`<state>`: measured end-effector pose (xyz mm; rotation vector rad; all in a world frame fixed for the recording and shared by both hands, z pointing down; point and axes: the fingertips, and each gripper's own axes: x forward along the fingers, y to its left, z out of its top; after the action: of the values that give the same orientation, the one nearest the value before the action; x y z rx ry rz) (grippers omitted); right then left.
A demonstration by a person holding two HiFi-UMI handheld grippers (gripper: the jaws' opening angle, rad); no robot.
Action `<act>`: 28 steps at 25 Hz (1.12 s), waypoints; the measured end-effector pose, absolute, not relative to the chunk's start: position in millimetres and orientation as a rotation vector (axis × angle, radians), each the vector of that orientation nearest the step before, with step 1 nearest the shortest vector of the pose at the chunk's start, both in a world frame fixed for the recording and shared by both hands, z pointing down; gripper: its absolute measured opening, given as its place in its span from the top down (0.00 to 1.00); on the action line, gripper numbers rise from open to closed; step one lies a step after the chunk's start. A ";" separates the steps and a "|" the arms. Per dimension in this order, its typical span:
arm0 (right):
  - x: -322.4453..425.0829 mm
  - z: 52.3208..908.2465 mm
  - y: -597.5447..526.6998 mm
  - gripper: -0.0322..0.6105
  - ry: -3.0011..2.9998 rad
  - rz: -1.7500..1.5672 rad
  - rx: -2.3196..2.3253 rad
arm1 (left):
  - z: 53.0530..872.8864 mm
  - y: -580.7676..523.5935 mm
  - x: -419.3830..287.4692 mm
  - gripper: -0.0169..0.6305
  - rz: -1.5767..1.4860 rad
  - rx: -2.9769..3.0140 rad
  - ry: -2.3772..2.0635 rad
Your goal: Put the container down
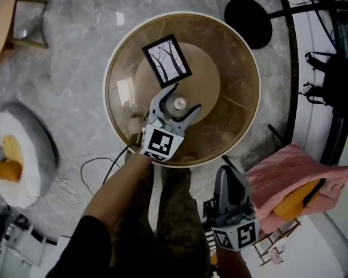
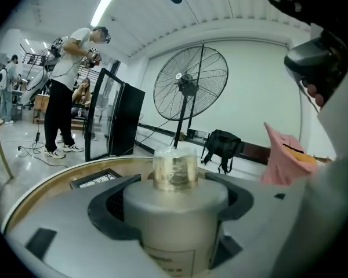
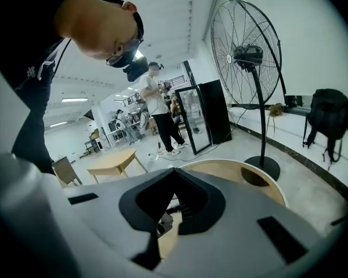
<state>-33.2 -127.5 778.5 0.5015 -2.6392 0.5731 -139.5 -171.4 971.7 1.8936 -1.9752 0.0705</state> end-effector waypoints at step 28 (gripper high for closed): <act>-36.1 830.3 -168.2 0.92 -2.560 0.634 0.632 | 1030.6 -196.3 -125.9 0.43 0.276 1.972 -1.960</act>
<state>-36.1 -168.2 830.3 0.6325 -2.5603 0.6342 -125.9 -196.3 1030.6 1.9723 -1.9601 0.2760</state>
